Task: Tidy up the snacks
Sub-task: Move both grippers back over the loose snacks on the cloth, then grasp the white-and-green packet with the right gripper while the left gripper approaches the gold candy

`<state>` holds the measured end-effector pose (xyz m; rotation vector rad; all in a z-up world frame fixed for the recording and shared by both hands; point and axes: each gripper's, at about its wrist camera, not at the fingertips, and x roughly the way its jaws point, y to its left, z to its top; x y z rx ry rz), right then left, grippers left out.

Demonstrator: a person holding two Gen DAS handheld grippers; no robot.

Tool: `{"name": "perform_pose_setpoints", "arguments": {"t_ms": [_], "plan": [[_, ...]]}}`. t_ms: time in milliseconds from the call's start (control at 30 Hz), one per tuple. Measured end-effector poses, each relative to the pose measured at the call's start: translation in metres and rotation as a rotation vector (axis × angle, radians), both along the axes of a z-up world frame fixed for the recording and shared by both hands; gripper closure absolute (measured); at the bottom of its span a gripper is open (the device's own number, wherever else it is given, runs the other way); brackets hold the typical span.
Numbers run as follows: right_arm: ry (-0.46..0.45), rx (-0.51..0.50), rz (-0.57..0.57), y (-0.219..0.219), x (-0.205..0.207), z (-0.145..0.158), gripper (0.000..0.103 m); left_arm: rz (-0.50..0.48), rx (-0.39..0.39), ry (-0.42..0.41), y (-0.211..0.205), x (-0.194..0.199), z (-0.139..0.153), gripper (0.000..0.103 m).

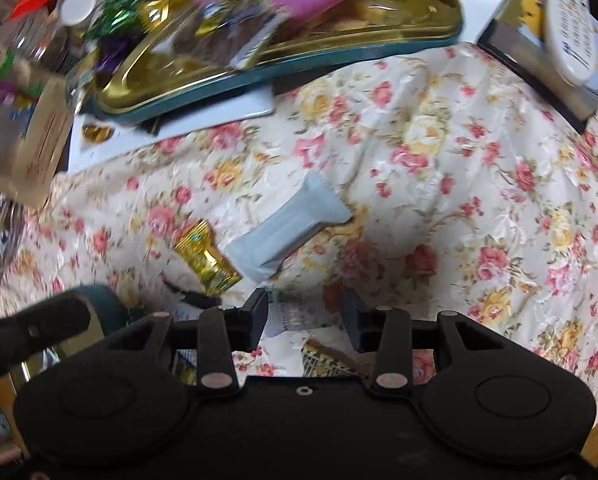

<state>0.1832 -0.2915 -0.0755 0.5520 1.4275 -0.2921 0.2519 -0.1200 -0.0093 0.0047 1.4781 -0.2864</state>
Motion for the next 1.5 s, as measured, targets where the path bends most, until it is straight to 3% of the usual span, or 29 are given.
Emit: {"name": "perform_pose_setpoints", "arguments": {"t_ms": [267, 500, 633, 733, 833, 900, 967, 1100, 1267, 1433, 1500], "plan": [[-0.07, -0.103, 0.095, 0.017, 0.009, -0.002, 0.06, 0.015, -0.021, 0.017, 0.004, 0.002, 0.0, 0.057], [0.049, -0.168, 0.069, 0.002, 0.007, -0.036, 0.066, 0.027, -0.027, 0.027, 0.007, 0.004, -0.001, 0.057], [0.076, -0.175, 0.085, -0.008, -0.003, -0.033, 0.067, 0.033, -0.033, 0.032, 0.007, 0.004, -0.002, 0.057], [0.029, -0.174, 0.093, -0.012, -0.008, -0.019, 0.067, 0.025, -0.033, 0.028, 0.006, 0.002, 0.0, 0.057], [-0.062, -0.125, 0.181, -0.007, -0.009, -0.001, 0.064, 0.025, -0.03, 0.028, 0.007, 0.002, 0.0, 0.057], [-0.112, -0.083, 0.27, 0.003, -0.009, 0.007, 0.051, 0.029, -0.03, 0.034, 0.008, 0.002, -0.001, 0.057], [-0.134, -0.066, 0.364, 0.018, -0.007, 0.008, 0.051, 0.035, -0.032, 0.043, 0.009, 0.003, -0.003, 0.057], [-0.107, -0.126, 0.518, 0.044, -0.012, -0.005, 0.051, 0.044, -0.038, 0.044, 0.012, 0.004, -0.002, 0.057], [-0.079, -0.243, 0.6, 0.057, -0.017, -0.022, 0.051, 0.051, -0.045, 0.047, 0.016, 0.006, -0.002, 0.057], [-0.075, -0.256, 0.595, 0.055, -0.015, -0.032, 0.056, 0.057, -0.051, 0.051, 0.019, 0.007, -0.002, 0.057], [-0.064, -0.231, 0.569, 0.05, -0.012, -0.035, 0.071, 0.059, -0.051, 0.053, 0.02, 0.007, -0.002, 0.057]]}}
